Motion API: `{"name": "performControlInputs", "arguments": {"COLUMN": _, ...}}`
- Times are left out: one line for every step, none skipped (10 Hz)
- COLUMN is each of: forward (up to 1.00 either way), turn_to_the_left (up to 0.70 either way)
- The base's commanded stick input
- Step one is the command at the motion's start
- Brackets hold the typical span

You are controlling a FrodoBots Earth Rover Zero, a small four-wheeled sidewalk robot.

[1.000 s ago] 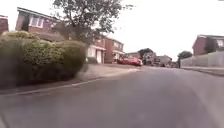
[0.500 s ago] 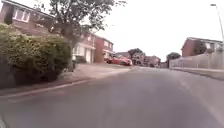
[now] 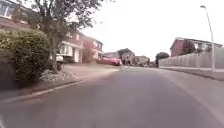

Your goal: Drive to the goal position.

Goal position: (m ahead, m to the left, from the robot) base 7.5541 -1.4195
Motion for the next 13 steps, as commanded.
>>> {"name": "performControlInputs", "arguments": {"forward": 1.00, "turn_to_the_left": -0.40}}
{"name": "performControlInputs", "arguments": {"forward": 1.00, "turn_to_the_left": -0.40}}
{"name": "performControlInputs", "arguments": {"forward": 1.00, "turn_to_the_left": -0.30}}
{"name": "performControlInputs", "arguments": {"forward": 1.00, "turn_to_the_left": 0.00}}
{"name": "performControlInputs", "arguments": {"forward": 1.00, "turn_to_the_left": 0.00}}
{"name": "performControlInputs", "arguments": {"forward": 1.00, "turn_to_the_left": 0.00}}
{"name": "performControlInputs", "arguments": {"forward": 1.00, "turn_to_the_left": 0.00}}
{"name": "performControlInputs", "arguments": {"forward": 1.00, "turn_to_the_left": 0.00}}
{"name": "performControlInputs", "arguments": {"forward": 1.00, "turn_to_the_left": 0.00}}
{"name": "performControlInputs", "arguments": {"forward": 1.00, "turn_to_the_left": 0.00}}
{"name": "performControlInputs", "arguments": {"forward": 1.00, "turn_to_the_left": 0.00}}
{"name": "performControlInputs", "arguments": {"forward": 1.00, "turn_to_the_left": 0.00}}
{"name": "performControlInputs", "arguments": {"forward": 1.00, "turn_to_the_left": 0.00}}
